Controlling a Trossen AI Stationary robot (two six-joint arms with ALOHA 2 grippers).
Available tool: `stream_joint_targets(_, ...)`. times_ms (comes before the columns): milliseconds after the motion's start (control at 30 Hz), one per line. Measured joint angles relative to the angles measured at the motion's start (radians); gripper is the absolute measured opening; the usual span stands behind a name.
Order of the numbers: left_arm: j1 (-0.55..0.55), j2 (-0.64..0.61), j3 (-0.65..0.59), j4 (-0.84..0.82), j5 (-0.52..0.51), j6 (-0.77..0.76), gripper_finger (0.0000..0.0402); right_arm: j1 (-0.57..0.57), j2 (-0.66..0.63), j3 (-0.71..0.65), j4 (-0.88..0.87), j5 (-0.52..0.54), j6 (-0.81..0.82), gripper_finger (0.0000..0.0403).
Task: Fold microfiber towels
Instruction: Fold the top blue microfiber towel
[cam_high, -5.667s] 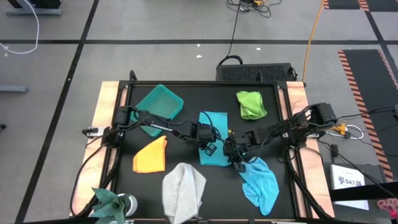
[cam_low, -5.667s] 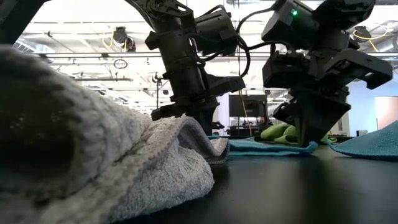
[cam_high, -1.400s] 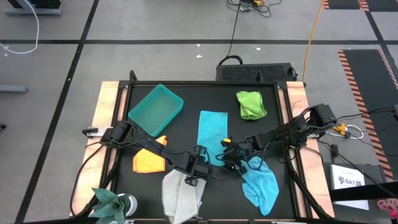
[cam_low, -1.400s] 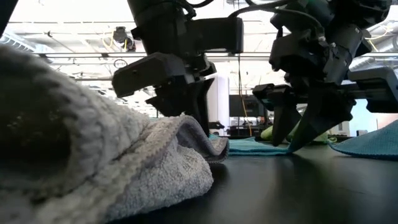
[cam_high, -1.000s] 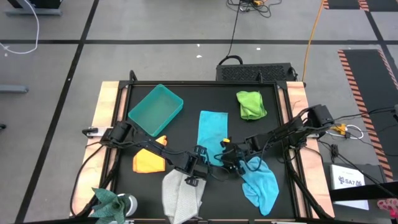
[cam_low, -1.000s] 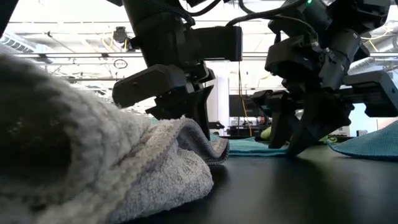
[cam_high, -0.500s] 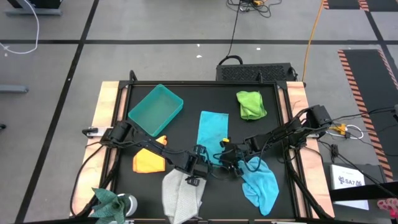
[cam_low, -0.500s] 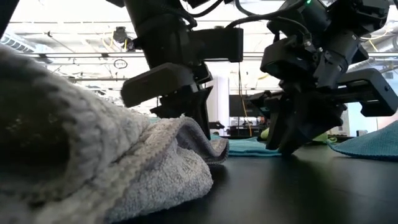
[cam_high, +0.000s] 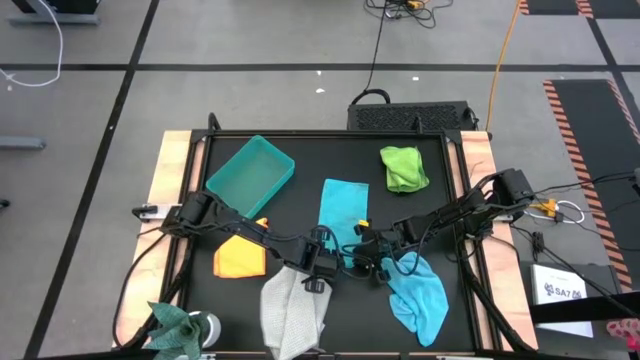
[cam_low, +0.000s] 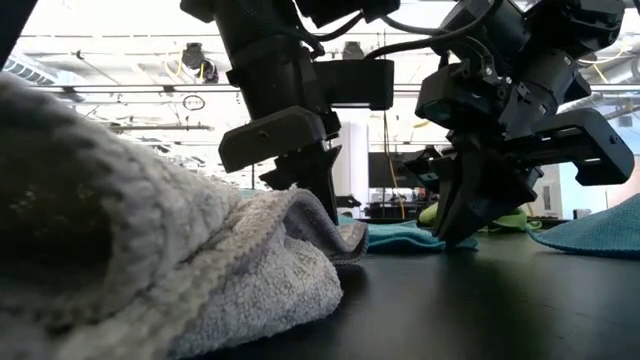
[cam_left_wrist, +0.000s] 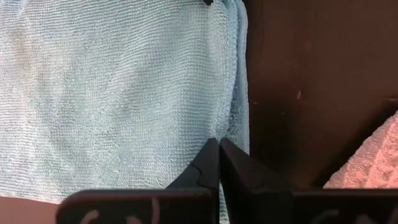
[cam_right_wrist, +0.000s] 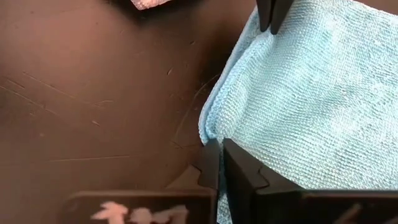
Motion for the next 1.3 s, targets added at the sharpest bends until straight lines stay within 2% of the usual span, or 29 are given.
stream_joint_targets(467,-0.008,0.000,0.000,0.000,0.002,-0.017,0.0008,0.000,-0.005,-0.002,-0.009,-0.006,0.000,0.0001)
stream_joint_targets(633,-0.014,0.000,0.003,0.001,0.080,-0.028,0.0008,0.000,-0.005,-0.002,-0.011,-0.006,0.001,0.0001)
stream_joint_targets(733,-0.023,0.000,0.003,-0.001,0.092,-0.028,0.0033,0.000,-0.005,-0.002,-0.011,-0.006,0.001,0.0000)
stream_joint_targets(900,-0.031,0.000,0.003,-0.006,0.033,-0.034,0.0101,0.000,-0.005,-0.002,-0.021,-0.005,0.001,0.0000)
stream_joint_targets(1067,-0.029,0.000,0.005,-0.038,0.035,-0.054,0.0159,0.000,-0.005,-0.002,-0.025,-0.005,0.000,0.0000)
stream_joint_targets(1300,-0.029,-0.002,0.007,-0.090,0.084,-0.153,0.0193,0.000,-0.005,-0.002,-0.027,-0.005,0.000,0.0000)
